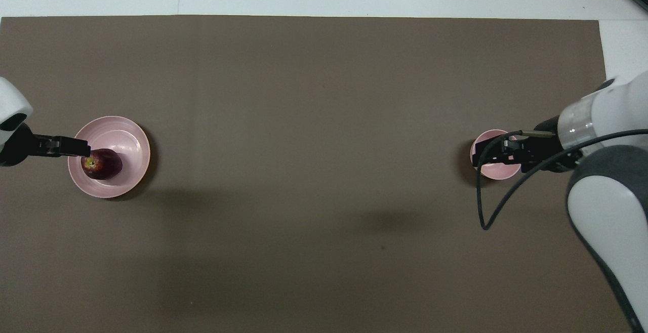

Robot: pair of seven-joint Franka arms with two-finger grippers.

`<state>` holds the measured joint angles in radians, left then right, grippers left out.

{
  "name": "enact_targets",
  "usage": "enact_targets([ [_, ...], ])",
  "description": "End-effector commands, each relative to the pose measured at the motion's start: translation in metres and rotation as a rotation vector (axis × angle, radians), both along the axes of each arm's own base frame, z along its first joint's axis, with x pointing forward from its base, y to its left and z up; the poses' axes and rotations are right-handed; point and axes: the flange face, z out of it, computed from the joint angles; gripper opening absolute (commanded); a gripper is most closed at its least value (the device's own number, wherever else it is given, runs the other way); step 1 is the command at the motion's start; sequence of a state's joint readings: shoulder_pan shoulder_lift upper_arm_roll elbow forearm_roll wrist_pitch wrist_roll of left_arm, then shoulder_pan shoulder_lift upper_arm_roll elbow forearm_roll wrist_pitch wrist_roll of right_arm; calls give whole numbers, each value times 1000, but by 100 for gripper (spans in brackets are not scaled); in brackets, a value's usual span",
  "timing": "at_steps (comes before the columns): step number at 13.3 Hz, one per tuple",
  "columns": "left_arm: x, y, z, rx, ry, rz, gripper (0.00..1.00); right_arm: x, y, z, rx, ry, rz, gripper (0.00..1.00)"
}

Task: Move apple from plate to bowl
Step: 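Reach the left gripper down and grasp the red apple on the plate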

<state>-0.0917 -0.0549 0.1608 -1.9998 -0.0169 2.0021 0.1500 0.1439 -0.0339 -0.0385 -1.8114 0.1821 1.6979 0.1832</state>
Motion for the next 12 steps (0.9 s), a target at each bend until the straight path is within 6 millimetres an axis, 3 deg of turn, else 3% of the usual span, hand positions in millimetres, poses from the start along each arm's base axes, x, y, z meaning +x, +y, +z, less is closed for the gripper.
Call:
enact_targets([
  [1,-6,13,-48,13,-23,19,100,4,25,-35,36,23,-39,100],
  [3,3,14,-85,23,-13,21,100,9,44,-66,64,44,-50,100],
  [5,8,15,-110,31,1,1,100,12,67,-87,99,67,-55,100],
  [7,2,18,-129,33,0,0,100,11,74,-99,102,73,-99,100],
  [8,-3,20,-137,34,-9,3,99,10,85,-116,128,99,-126,100],
  [9,-5,23,-142,37,-15,-14,93,9,94,-131,159,118,-167,100],
  [10,-6,34,-143,39,-15,-21,81,6,100,-137,160,110,-189,100],
  [11,-7,40,-143,41,-15,-38,63,2,110,-137,158,101,-188,100],
  [12,-7,41,-142,43,-18,-58,39,2,111,-136,158,103,-198,100],
])
